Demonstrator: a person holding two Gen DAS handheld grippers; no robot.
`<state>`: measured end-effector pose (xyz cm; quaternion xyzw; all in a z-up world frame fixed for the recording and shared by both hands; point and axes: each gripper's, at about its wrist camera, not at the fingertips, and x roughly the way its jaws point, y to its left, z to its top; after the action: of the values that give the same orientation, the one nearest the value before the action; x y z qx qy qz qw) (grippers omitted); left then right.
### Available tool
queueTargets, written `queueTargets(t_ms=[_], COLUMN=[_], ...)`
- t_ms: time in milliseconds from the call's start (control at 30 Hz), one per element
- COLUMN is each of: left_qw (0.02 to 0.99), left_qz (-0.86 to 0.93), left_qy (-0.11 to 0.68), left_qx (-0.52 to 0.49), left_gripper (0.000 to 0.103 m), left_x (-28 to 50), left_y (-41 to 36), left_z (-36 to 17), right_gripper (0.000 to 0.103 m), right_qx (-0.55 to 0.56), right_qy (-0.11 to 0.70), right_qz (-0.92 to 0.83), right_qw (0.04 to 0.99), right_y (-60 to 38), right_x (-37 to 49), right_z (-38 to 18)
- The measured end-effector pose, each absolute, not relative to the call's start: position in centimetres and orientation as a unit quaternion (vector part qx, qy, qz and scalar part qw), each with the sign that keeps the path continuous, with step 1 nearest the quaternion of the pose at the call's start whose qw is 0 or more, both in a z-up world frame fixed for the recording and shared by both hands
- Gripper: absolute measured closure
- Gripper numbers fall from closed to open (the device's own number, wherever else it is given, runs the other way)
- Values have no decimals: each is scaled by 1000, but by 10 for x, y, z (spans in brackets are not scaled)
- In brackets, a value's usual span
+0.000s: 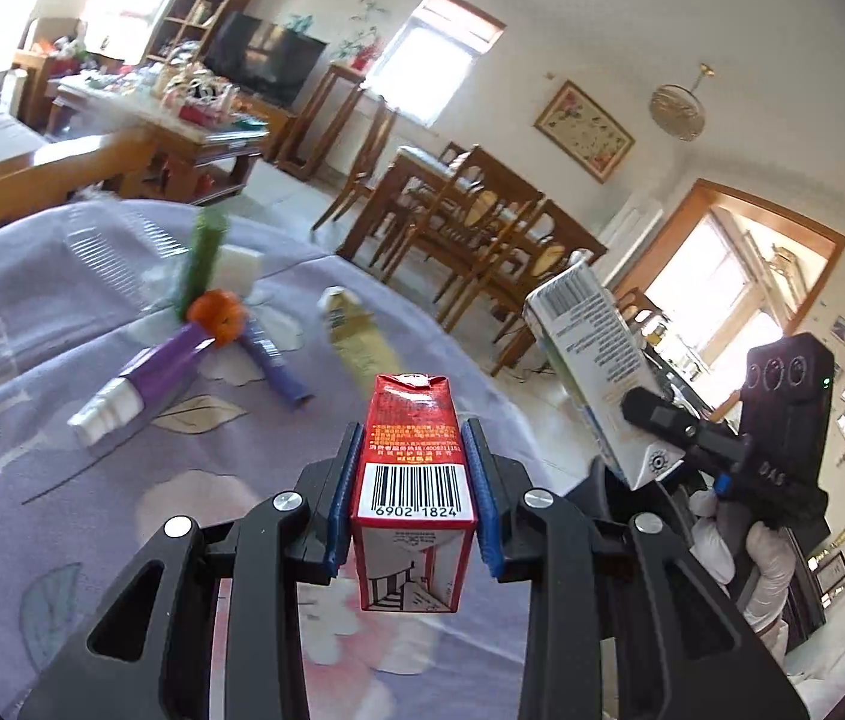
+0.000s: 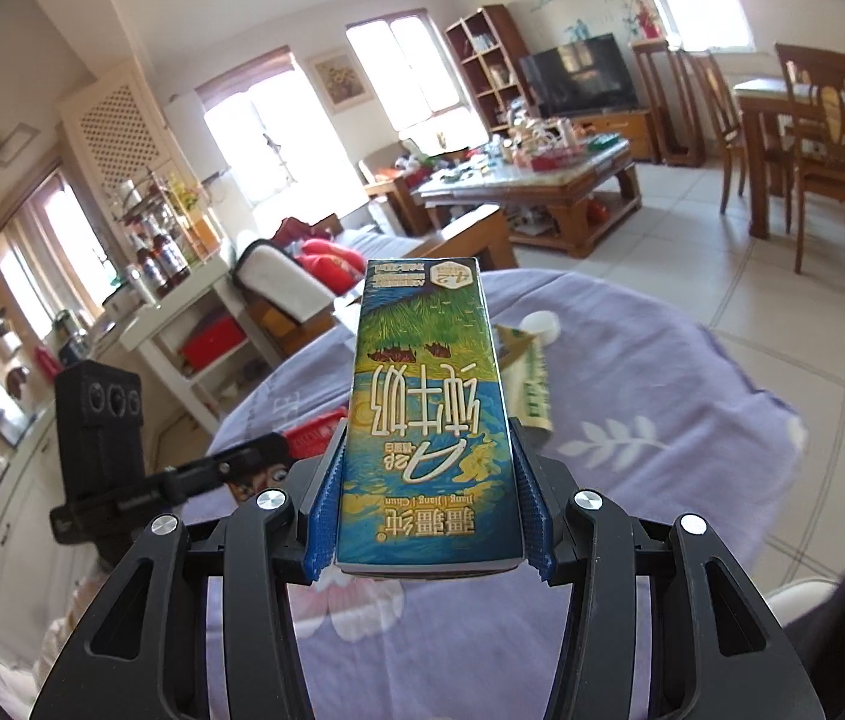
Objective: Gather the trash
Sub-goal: 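Carry both cartons over the black bin and open both tools to drop them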
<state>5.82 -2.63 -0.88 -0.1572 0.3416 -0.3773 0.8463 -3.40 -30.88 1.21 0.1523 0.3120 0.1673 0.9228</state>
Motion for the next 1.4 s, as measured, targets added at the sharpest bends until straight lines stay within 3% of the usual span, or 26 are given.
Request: queueTargets(t_ms=[467,1067,1400], left_qw=[798,711,699], left_qz=[-486,-588,-586], left_qy=[338,384,409], left_qx=[-112,-16,38], left_gripper=[70,70,70], left_x=[12,-33,-44], left_y=[-149,-322,-356], left_z=[6,-39,-71], right_gripper=[54,54,54], right_qx=[152,221,236], right_qy=[303,326,344], right_qz=[57,-80,-101], right_qw=[939,916,903], right_y=[-414,-555,-581], right_x=[-143,-262,-266], right_z=[10,-56,-80])
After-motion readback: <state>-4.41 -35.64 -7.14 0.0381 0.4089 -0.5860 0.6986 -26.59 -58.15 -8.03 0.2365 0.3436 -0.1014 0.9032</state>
